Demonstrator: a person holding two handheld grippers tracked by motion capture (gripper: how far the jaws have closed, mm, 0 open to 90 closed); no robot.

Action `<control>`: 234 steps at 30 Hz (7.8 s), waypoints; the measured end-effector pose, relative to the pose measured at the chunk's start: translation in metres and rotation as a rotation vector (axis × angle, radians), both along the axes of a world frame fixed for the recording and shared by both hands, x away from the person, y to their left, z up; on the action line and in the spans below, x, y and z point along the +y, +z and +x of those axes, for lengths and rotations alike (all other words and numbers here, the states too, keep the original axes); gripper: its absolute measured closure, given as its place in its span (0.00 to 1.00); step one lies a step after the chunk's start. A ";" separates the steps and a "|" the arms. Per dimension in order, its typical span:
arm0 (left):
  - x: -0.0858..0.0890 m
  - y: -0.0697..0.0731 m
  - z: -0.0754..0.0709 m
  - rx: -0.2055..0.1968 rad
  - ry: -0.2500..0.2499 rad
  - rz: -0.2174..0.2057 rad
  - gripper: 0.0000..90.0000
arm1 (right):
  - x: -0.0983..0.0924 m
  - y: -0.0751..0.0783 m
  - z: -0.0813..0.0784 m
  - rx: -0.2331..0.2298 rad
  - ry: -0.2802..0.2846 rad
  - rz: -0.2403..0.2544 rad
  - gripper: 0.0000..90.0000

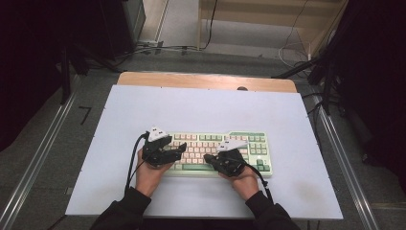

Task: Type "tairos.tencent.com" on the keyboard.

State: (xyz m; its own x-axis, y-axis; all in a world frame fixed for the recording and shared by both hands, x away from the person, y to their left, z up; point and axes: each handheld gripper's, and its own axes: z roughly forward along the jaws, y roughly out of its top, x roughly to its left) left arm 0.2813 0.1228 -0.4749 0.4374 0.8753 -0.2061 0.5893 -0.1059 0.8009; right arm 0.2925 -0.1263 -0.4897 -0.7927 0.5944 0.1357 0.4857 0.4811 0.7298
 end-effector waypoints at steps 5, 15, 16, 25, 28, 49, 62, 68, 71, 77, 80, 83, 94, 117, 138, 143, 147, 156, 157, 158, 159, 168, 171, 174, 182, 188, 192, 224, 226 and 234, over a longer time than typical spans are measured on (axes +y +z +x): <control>0.000 0.000 0.000 0.000 0.000 0.002 0.39 | 0.000 -0.002 0.000 -0.002 -0.002 -0.006 0.96; -0.002 0.000 -0.001 -0.010 -0.009 -0.005 0.42 | -0.024 0.018 0.003 -0.032 -0.077 0.044 0.47; -0.002 0.000 -0.001 -0.017 -0.016 -0.011 0.46 | -0.027 0.018 0.004 -0.032 -0.087 0.041 0.44; -0.012 0.000 0.003 -0.005 -0.147 -0.089 1.00 | -0.051 0.022 0.007 -0.029 -0.144 0.058 0.43; -0.017 -0.001 0.005 -0.001 -0.157 -0.088 1.00 | -0.055 0.023 0.007 -0.030 -0.153 0.059 0.43; -0.042 -0.015 0.019 0.047 -0.193 0.002 1.00 | -0.069 0.021 0.003 -0.022 -0.202 0.056 0.44; -0.044 -0.016 0.020 0.049 -0.186 0.010 1.00 | -0.069 0.021 0.003 -0.022 -0.201 0.056 0.44; -0.046 -0.018 0.021 0.062 -0.185 0.023 1.00 | -0.068 0.020 0.003 -0.021 -0.201 0.056 0.44; -0.046 -0.017 0.020 0.063 -0.184 0.022 1.00 | -0.069 0.020 0.003 -0.023 -0.202 0.056 0.44; -0.040 -0.007 0.015 0.000 -0.174 -0.019 0.83 | -0.070 0.021 0.003 -0.025 -0.204 0.057 0.44; -0.035 -0.002 0.012 -0.031 -0.154 -0.034 0.69 | -0.071 0.021 0.003 -0.026 -0.204 0.057 0.44; -0.032 0.002 0.010 -0.044 -0.132 -0.036 0.61 | -0.071 0.021 0.003 -0.025 -0.205 0.058 0.44; -0.023 0.003 0.004 -0.053 -0.078 -0.018 0.43 | -0.073 0.023 0.003 -0.027 -0.211 0.068 0.45; -0.004 0.009 -0.005 -0.068 -0.006 -0.053 0.39 | -0.073 0.027 0.001 -0.035 -0.208 0.081 0.46; 0.006 0.009 -0.010 -0.069 0.011 -0.058 0.38 | -0.071 0.029 -0.001 -0.037 -0.196 0.085 0.49; 0.008 0.008 -0.012 -0.069 0.014 -0.053 0.38 | -0.070 0.029 -0.001 -0.038 -0.196 0.085 0.50; 0.009 0.008 -0.013 -0.067 0.018 -0.054 0.38 | -0.069 0.029 -0.001 -0.039 -0.192 0.085 0.51; 0.012 0.007 -0.015 -0.066 0.025 -0.052 0.38 | -0.066 0.029 0.000 -0.037 -0.172 0.089 0.58; 0.012 0.007 -0.016 -0.067 0.025 -0.052 0.38 | -0.066 0.029 0.000 -0.036 -0.170 0.087 0.59; 0.012 0.007 -0.016 -0.066 0.026 -0.053 0.38 | -0.065 0.028 0.000 -0.033 -0.167 0.086 0.61; 0.013 0.007 -0.016 -0.065 0.026 -0.051 0.38 | -0.065 0.028 0.000 -0.035 -0.162 0.087 0.64; 0.014 0.006 -0.018 -0.063 0.032 -0.050 0.39 | -0.059 0.025 -0.001 -0.035 -0.118 0.074 0.93; 0.014 0.006 -0.018 -0.062 0.033 -0.048 0.39 | -0.057 0.023 -0.001 -0.029 -0.109 0.064 0.97; 0.015 0.006 -0.018 -0.061 0.033 -0.047 0.39 | -0.057 0.022 0.000 -0.025 -0.109 0.055 0.97; 0.014 0.005 -0.017 -0.059 0.034 -0.048 0.39 | -0.056 0.016 0.002 -0.006 -0.104 0.034 0.97; 0.015 0.003 -0.016 -0.055 0.038 -0.045 0.39 | -0.050 0.012 0.000 -0.002 -0.092 0.009 0.97; 0.016 0.003 -0.016 -0.054 0.040 -0.043 0.39 | -0.048 0.010 -0.001 -0.001 -0.091 -0.008 0.97; 0.015 0.003 -0.016 -0.054 0.033 -0.042 0.39 | -0.051 0.000 -0.001 0.013 -0.089 -0.018 0.97; 0.015 0.003 -0.016 -0.055 0.032 -0.044 0.39 | -0.050 0.002 -0.001 0.016 -0.091 -0.026 0.96; 0.014 0.003 -0.016 -0.056 0.025 -0.045 0.39 | -0.063 0.016 0.003 -0.016 -0.169 0.066 0.50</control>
State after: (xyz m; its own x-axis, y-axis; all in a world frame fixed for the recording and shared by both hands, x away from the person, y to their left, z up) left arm 0.2650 0.1370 -0.4719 0.4271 0.8766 -0.2216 0.5459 -0.0546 0.8361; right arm 0.2957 -0.1895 -0.4738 -0.6844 0.7097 0.1668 0.5435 0.3442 0.7656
